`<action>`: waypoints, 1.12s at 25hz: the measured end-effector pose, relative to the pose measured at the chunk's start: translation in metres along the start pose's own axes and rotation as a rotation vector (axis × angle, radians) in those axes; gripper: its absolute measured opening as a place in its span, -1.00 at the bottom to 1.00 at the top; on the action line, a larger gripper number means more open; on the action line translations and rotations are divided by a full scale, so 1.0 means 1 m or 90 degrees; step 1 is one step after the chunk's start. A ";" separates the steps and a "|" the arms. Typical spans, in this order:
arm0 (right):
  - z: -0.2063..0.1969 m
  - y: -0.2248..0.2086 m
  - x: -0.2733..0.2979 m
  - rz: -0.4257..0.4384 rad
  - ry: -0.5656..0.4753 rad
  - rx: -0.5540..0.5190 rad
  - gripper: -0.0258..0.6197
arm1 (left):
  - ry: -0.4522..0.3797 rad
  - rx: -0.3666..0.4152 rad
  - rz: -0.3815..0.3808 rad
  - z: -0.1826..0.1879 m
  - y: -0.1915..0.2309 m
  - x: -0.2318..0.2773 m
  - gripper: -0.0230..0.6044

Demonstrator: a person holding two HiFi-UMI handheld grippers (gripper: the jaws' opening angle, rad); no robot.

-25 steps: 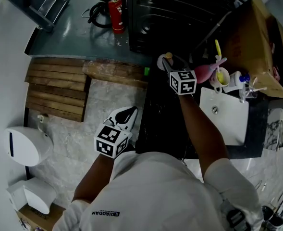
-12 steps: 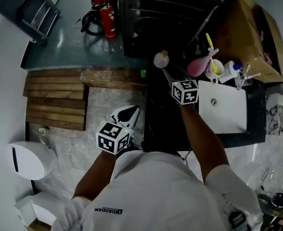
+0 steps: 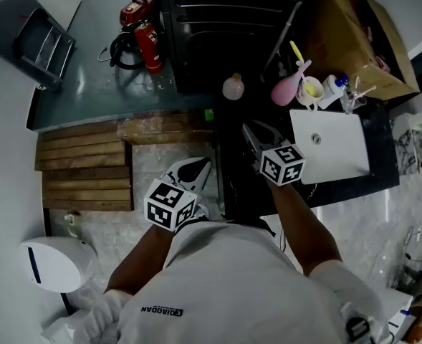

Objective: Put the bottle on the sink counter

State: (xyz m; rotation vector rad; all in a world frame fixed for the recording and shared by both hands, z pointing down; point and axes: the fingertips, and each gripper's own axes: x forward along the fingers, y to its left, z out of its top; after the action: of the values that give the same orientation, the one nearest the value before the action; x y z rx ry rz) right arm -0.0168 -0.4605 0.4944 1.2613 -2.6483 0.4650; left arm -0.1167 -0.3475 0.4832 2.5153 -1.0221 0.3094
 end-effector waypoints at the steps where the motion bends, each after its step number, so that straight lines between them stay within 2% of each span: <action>1: 0.001 0.006 -0.007 -0.001 -0.007 0.012 -0.70 | -0.002 0.002 -0.008 0.001 -0.002 -0.002 -0.88; 5: -0.001 0.031 -0.030 0.020 -0.020 0.058 -0.78 | -0.012 0.014 -0.030 0.005 -0.009 -0.009 -0.88; 10: -0.007 0.066 -0.054 0.070 0.003 0.026 -0.79 | -0.030 0.030 -0.038 0.010 -0.024 -0.018 -0.88; 19: -0.006 0.086 -0.118 0.098 -0.028 0.047 -0.80 | -0.055 0.022 -0.006 0.002 -0.069 -0.033 -0.88; 28: -0.020 0.093 -0.214 0.124 -0.021 0.022 -0.80 | -0.079 -0.012 0.035 -0.017 -0.150 -0.044 -0.88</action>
State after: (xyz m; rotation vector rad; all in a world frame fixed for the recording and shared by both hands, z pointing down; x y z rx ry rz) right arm 0.0454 -0.2430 0.4328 1.0323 -2.8169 0.5230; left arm -0.0428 -0.2160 0.4401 2.5188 -1.1369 0.1607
